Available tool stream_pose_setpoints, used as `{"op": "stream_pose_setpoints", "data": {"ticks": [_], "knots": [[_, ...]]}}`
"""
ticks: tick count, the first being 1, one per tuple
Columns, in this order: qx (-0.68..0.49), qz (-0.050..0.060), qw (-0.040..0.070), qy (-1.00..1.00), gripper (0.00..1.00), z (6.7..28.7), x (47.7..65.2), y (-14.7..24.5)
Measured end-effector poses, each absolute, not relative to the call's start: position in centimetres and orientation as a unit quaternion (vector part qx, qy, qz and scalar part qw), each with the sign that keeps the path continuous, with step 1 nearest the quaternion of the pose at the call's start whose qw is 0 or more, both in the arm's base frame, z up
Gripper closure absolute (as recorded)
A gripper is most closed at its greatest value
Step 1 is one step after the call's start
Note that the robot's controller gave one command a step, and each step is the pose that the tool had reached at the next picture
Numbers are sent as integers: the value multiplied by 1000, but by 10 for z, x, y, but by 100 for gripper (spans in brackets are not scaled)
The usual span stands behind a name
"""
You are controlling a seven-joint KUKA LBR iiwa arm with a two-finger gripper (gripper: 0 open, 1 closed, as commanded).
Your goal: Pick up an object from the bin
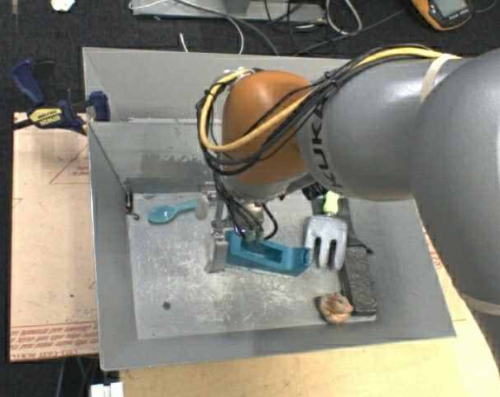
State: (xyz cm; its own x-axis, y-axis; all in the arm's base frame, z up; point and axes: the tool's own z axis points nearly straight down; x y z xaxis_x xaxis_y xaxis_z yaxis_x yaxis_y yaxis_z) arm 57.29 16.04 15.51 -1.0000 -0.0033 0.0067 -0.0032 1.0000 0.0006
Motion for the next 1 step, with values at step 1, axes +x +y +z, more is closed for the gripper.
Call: {"op": "stream_pose_setpoints", "data": {"ticks": [1], "knots": [[0, -1, 0, -1000, 0, 159, 575, 160]]}}
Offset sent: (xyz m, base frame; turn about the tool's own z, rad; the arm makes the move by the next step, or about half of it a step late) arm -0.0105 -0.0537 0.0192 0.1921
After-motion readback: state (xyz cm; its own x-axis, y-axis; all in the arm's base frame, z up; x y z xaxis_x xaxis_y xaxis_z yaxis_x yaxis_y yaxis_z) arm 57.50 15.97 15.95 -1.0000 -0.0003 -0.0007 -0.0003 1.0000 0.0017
